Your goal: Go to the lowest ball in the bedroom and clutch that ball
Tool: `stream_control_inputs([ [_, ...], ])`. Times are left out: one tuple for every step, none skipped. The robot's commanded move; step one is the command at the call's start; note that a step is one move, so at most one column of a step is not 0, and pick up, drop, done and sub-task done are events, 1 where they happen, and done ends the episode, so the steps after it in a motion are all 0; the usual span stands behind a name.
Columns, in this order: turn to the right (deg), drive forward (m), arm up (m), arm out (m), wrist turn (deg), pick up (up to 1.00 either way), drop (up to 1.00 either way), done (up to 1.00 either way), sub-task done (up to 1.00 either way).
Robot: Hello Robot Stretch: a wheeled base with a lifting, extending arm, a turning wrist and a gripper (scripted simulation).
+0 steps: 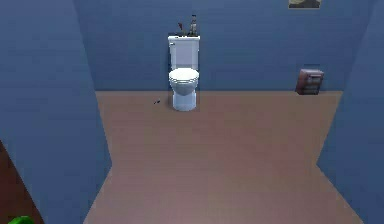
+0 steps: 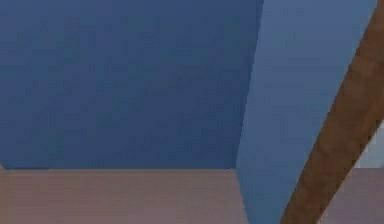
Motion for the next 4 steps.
stream_control_inputs([
  [0.0,0.5,0.0,0.0,0.0,0.0,0.0,0.0,0.0],
  [-21.0,0.0,0.0,0.0,0.0,0.0,0.0,0.0,0.0],
  [0.0,1.0,0.0,0.0,0.0,0.0,0.0,0.0,0.0],
  [-6.0,0.0,0.0,0.0,0.0,0.0,0.0,0.0,0.0],
])
